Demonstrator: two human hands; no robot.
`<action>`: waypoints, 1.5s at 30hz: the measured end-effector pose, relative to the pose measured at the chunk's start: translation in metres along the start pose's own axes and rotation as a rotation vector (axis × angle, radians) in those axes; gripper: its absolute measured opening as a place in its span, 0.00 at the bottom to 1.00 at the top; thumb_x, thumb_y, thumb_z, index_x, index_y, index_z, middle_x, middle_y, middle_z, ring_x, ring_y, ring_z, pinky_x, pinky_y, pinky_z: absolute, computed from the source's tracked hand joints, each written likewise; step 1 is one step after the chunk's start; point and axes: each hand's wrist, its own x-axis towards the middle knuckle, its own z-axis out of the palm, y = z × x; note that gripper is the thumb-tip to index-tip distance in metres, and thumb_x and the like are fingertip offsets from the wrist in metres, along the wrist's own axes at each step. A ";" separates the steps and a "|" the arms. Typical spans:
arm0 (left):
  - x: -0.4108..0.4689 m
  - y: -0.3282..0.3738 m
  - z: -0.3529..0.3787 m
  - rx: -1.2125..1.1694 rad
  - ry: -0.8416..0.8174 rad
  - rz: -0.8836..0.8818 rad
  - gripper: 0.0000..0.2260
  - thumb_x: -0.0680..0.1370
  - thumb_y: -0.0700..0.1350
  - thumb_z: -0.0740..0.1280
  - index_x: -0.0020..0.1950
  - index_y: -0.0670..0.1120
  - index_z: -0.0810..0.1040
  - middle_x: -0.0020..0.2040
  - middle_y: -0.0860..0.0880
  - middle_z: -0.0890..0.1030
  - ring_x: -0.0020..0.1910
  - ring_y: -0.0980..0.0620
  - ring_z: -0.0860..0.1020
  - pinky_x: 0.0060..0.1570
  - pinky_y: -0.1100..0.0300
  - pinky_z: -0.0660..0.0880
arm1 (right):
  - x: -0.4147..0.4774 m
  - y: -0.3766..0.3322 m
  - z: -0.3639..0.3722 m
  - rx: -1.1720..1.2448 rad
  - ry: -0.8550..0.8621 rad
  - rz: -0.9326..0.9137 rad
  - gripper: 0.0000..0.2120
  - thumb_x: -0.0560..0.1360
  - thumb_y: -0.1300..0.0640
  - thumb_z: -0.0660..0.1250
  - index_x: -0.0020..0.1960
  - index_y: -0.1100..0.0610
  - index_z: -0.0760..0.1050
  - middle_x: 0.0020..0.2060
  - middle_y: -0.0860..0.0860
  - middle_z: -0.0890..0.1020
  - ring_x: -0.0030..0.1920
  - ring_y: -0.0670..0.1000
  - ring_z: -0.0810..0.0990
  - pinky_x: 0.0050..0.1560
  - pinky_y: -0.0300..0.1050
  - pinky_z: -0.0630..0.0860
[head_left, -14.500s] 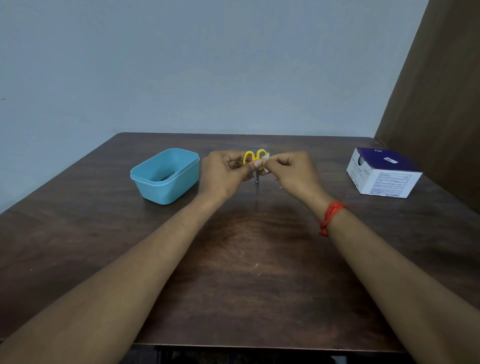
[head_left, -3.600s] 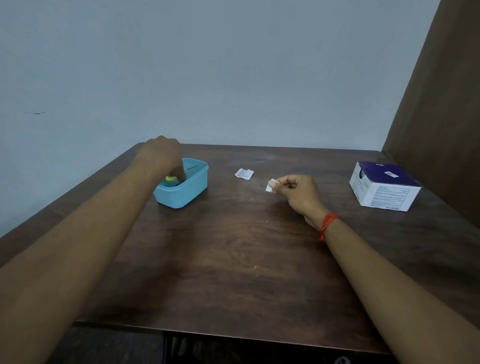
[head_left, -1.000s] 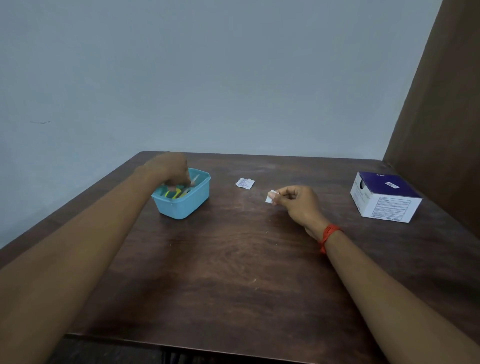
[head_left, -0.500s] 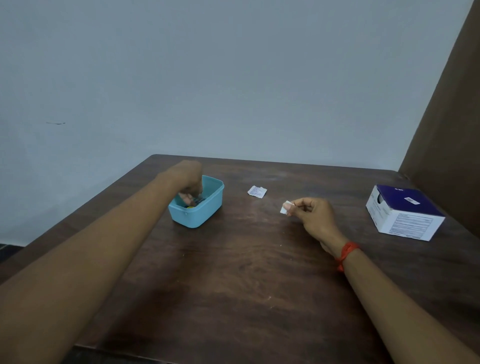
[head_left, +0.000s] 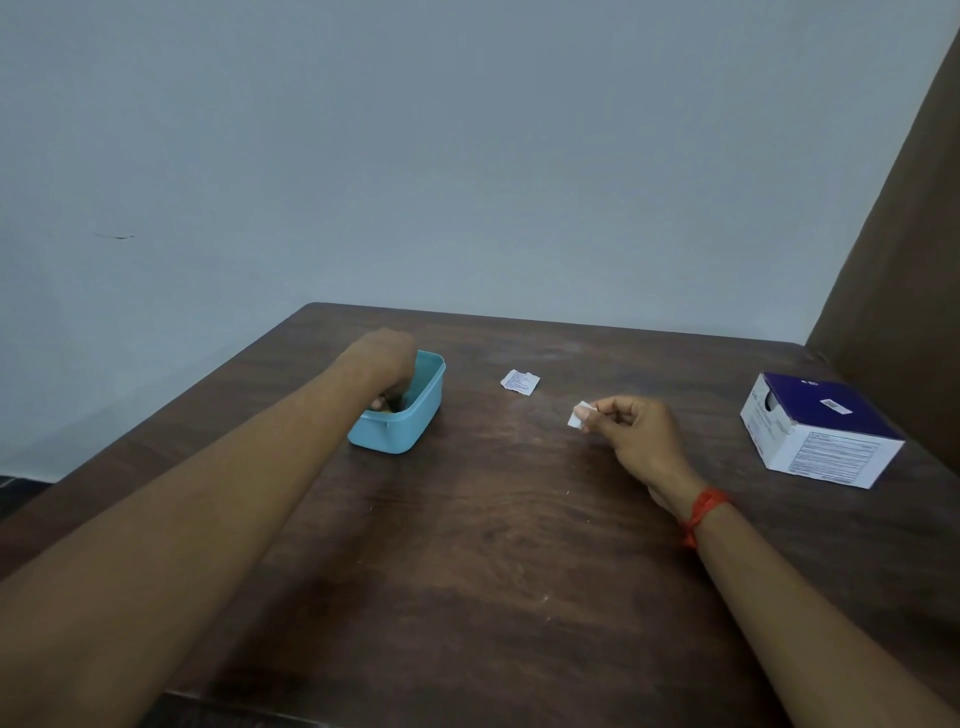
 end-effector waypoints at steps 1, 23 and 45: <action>0.000 -0.001 0.000 -0.016 0.001 0.003 0.04 0.75 0.36 0.72 0.47 0.40 0.78 0.40 0.43 0.84 0.37 0.48 0.86 0.41 0.52 0.85 | 0.000 -0.001 0.000 -0.004 0.000 -0.004 0.06 0.73 0.53 0.76 0.38 0.52 0.84 0.36 0.48 0.87 0.45 0.52 0.86 0.51 0.48 0.81; -0.006 0.001 -0.010 -0.379 -0.130 -0.036 0.10 0.83 0.38 0.63 0.61 0.39 0.82 0.54 0.40 0.85 0.39 0.46 0.83 0.51 0.53 0.83 | -0.002 -0.006 0.001 0.057 0.004 0.025 0.07 0.73 0.54 0.77 0.37 0.52 0.84 0.36 0.48 0.87 0.37 0.46 0.80 0.41 0.41 0.75; -0.012 0.004 -0.002 0.141 -0.072 -0.022 0.03 0.80 0.40 0.65 0.51 0.41 0.78 0.37 0.48 0.77 0.35 0.51 0.78 0.47 0.59 0.78 | -0.002 -0.006 0.000 0.000 -0.001 0.022 0.07 0.73 0.53 0.76 0.37 0.52 0.84 0.37 0.48 0.87 0.42 0.50 0.85 0.47 0.45 0.78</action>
